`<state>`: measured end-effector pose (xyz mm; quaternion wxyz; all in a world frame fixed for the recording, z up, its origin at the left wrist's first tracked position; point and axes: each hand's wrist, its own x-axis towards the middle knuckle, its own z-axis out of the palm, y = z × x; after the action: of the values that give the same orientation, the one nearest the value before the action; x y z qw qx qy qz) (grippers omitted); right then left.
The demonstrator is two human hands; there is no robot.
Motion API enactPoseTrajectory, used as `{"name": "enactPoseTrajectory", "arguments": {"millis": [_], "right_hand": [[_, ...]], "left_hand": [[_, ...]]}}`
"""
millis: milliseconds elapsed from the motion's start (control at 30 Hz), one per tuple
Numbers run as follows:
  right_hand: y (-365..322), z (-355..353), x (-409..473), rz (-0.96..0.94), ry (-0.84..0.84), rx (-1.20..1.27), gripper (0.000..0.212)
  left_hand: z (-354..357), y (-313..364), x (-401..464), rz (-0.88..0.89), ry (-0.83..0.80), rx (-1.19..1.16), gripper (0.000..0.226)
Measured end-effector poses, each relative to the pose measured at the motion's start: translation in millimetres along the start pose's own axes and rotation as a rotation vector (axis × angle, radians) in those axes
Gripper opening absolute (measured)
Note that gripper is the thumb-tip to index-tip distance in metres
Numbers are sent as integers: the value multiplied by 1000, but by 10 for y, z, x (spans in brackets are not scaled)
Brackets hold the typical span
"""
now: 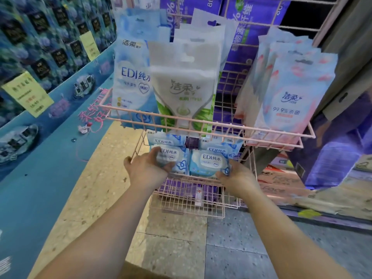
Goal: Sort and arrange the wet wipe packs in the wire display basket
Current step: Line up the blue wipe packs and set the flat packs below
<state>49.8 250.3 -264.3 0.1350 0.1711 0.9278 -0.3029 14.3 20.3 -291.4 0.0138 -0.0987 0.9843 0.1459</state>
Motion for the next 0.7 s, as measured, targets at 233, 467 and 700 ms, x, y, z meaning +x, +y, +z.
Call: {"name": "enactPoseTrajectory", "arguments": {"millis": [233,467,700], "right_hand": [[-70,-109,393,142,131,577,53],[-34,110,551,2,29,591,31],[-84,86,479,11,102,393,35]], "left_hand": [[-113,-66,231,30,-69,-144,115],[-25,-109,367,110,-176,-45,125],[-68,-205,434,166,-250,-59,116]]}}
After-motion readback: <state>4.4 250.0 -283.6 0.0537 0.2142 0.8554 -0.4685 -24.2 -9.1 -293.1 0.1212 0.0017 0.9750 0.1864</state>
